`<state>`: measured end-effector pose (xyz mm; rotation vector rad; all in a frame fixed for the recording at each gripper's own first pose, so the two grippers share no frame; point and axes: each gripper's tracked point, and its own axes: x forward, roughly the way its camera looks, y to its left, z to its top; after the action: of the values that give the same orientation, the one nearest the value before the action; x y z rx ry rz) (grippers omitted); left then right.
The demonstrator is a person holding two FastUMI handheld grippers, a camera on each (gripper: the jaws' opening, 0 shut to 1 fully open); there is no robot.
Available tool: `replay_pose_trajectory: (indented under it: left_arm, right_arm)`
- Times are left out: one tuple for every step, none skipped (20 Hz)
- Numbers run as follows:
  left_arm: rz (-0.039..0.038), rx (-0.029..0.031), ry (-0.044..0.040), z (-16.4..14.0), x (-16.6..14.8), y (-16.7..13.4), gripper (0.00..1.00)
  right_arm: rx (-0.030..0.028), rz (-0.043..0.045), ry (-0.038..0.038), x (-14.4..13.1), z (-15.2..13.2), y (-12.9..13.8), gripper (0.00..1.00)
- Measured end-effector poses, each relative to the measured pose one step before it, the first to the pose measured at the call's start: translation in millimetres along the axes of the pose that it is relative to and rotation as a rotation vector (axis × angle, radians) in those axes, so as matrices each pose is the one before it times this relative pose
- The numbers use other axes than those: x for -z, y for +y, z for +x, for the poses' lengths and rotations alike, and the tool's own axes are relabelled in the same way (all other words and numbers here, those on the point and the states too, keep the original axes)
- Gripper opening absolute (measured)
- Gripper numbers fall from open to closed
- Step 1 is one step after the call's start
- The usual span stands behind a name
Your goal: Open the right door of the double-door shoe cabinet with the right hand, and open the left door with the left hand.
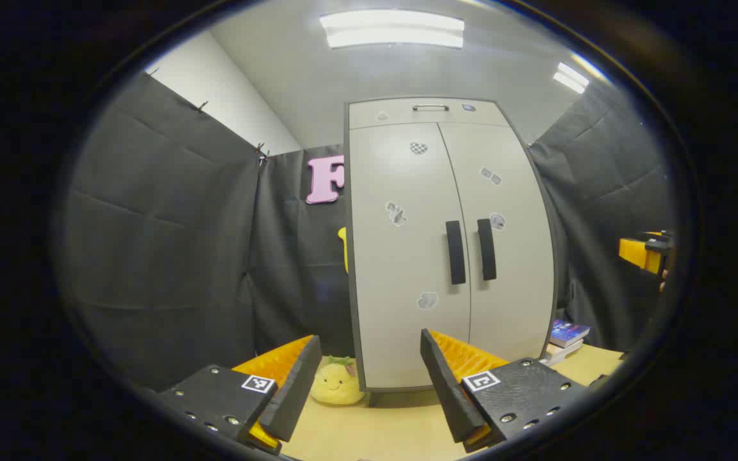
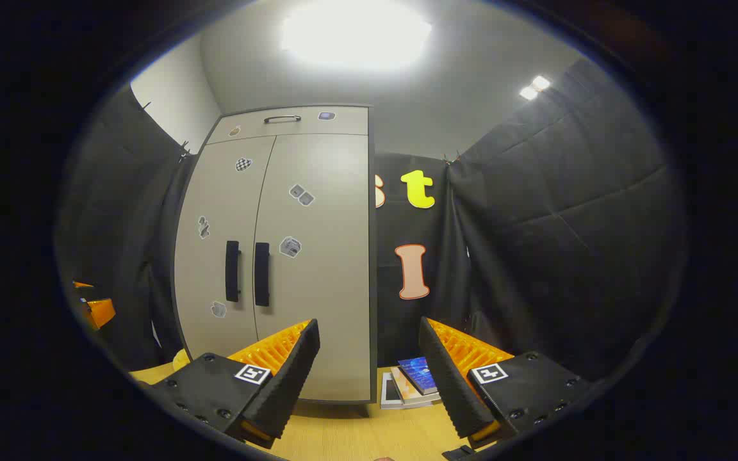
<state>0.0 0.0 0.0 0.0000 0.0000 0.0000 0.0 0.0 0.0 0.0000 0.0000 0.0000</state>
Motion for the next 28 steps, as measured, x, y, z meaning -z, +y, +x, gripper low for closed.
replay_pose_trajectory:
  left_arm:
    - [0.00280,-0.00126,0.00048,-0.88,2.37,0.31,0.90]
    - [0.00154,-0.00228,-0.00282,0.49,-0.81,0.35,0.90]
    - [0.00060,0.00115,0.00120,0.16,0.12,-0.96,0.90]
    - [0.00100,-0.00202,0.00066,-0.50,-0.04,0.44,0.90]
    - [-0.00004,-0.00253,-0.00065,0.60,1.63,1.31,0.90]
    - [-0.00131,-0.00099,0.00207,-0.08,-0.12,0.62,0.90]
    - [-0.00162,-0.00130,0.00166,-0.05,2.01,-0.32,0.90]
    - [-0.00063,-0.00077,0.00108,0.28,0.09,0.91,0.91]
    - [0.00096,-0.00182,-0.00087,-0.61,-0.24,1.42,0.91]
    - [0.00313,-0.00086,-0.00125,0.59,-0.52,0.36,0.91]
    - [0.00461,-0.00123,-0.00147,0.11,0.13,0.52,0.91]
    - [0.00343,-0.00003,-0.00213,1.03,-0.77,0.36,0.90]
    - [0.00205,0.00037,-0.00314,-0.67,-0.23,0.42,0.90]
    - [0.00049,0.00153,-0.00153,0.38,-0.57,-0.29,0.90]
    - [0.00050,0.00010,-0.00071,-0.14,0.40,-0.50,0.90]
    - [0.00052,-0.00040,-0.00066,-0.03,-0.76,-0.22,0.90]
    - [0.00057,-0.00042,-0.00093,-1.35,0.85,1.16,0.90]
    - [0.00083,-0.00054,0.00015,-0.32,-0.04,0.49,0.90]
    - [0.00134,-0.00174,0.00111,-1.29,2.29,0.44,0.90]
    - [0.00090,-0.00458,0.00212,-0.82,0.60,1.22,0.90]
    - [-0.00083,-0.00244,0.00126,-2.68,1.48,1.44,0.90]
    - [-0.00179,-0.00152,0.00113,-0.88,-0.18,0.51,0.91]
    - [-0.00061,-0.00311,0.00170,-1.29,1.91,1.59,0.90]
    - [0.00210,-0.00552,0.00078,-0.70,0.44,2.51,0.90]
    - [0.00398,-0.00593,0.00149,-1.09,1.51,2.76,0.90]
    - [0.00381,-0.00660,0.00366,-1.00,1.33,2.46,0.90]
    - [0.00200,-0.00505,0.00141,-1.13,1.63,2.02,0.90]
    - [0.00198,-0.00764,0.00401,-1.07,0.47,3.03,0.90]
  right_arm:
    - [-0.00056,-0.00152,0.00290,0.66,0.75,0.62,0.98]
    - [0.00056,-0.00144,0.00232,1.38,0.68,0.82,0.98]
    - [0.00146,-0.00012,0.00060,0.32,0.22,-0.01,0.98]
    - [0.00051,0.00166,0.00361,1.77,0.12,0.24,0.98]
    - [-0.00145,0.00217,0.00486,1.31,0.02,0.76,0.98]
    - [0.00132,0.00205,0.00333,0.88,0.62,0.53,0.98]
    - [0.00168,0.00095,0.00146,0.36,1.05,0.09,0.98]
    - [0.00042,0.00171,0.00105,0.89,-0.34,0.43,0.98]
    - [-0.00142,0.00278,0.00081,-0.16,-0.24,0.81,0.98]
    - [-0.00065,0.00365,-0.00140,0.30,0.83,0.57,0.98]
    - [0.00059,0.00181,-0.00136,-0.64,0.46,-0.21,0.98]
    - [-0.00013,0.00080,-0.00170,0.08,-0.30,0.18,0.98]
    - [-0.00128,-0.00023,-0.00059,-0.44,0.26,1.09,0.98]
    - [-0.00302,-0.00141,0.00038,1.48,0.49,1.27,0.98]
    - [-0.00258,-0.00144,0.00049,-0.46,1.06,1.56,0.98]
    - [-0.00539,-0.00102,0.00219,0.49,2.09,1.58,0.98]
    - [-0.00623,0.00031,0.00198,-0.59,2.01,2.48,0.98]
    - [-0.00818,0.00091,0.00032,-1.61,2.47,3.40,0.98]
    - [-0.00968,0.00071,-0.00063,-2.53,3.08,3.13,0.98]
    - [-0.00996,-0.00140,-0.00324,-1.85,2.91,3.74,0.98]
    - [-0.00852,-0.00359,-0.00488,-3.25,5.14,3.23,0.98]
    - [-0.00923,-0.00420,-0.00456,-1.87,4.88,3.67,0.98]
    - [-0.00867,-0.00248,-0.00481,-3.01,5.27,3.38,0.96]
    - [-0.00991,0.00050,-0.00479,-2.52,4.70,4.03,0.98]
    - [-0.01241,0.00433,-0.00312,-3.31,6.74,5.42,0.98]
    - [-0.01472,0.00524,-0.00370,-2.18,5.88,5.88,0.98]
    - [-0.01286,0.00367,-0.00539,-3.51,6.32,5.64,0.98]
    - [-0.01109,0.00221,-0.00262,-1.39,6.62,4.98,0.98]
